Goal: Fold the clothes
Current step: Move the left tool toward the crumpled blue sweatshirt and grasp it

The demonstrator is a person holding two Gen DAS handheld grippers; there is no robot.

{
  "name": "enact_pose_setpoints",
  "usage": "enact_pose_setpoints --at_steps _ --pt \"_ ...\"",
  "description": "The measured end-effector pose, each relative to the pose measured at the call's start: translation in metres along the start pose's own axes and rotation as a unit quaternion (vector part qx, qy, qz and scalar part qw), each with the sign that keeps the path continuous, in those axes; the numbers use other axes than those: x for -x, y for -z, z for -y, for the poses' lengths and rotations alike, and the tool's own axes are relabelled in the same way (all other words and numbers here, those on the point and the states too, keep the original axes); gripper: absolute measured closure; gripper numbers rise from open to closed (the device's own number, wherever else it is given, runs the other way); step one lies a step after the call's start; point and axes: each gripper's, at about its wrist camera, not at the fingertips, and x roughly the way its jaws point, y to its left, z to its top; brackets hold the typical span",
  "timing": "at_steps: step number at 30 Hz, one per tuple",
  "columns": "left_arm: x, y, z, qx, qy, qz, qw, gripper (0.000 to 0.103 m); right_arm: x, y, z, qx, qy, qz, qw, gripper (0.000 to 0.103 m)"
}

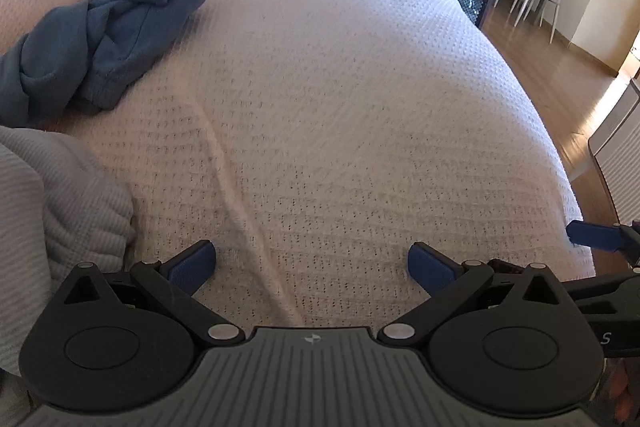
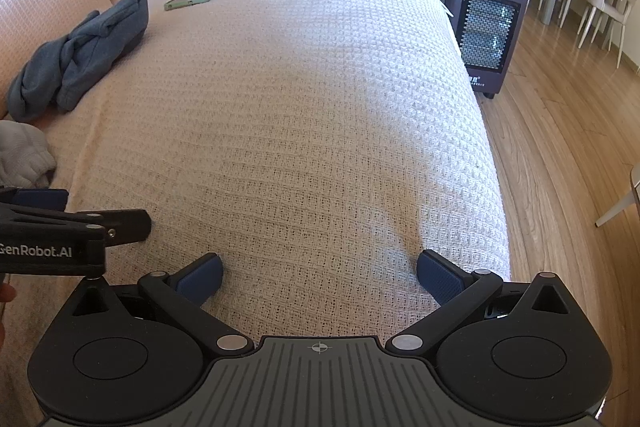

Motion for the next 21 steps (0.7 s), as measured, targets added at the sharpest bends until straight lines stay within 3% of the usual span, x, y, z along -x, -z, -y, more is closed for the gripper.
enact_pose_setpoints --at_steps 21 --pt "-0.0019 -0.0103 -0.0022 0.026 -0.002 -0.037 0.999 0.0 -0.0032 -0.0043 -0.0024 0.003 0.002 0.0 1.0 0.0"
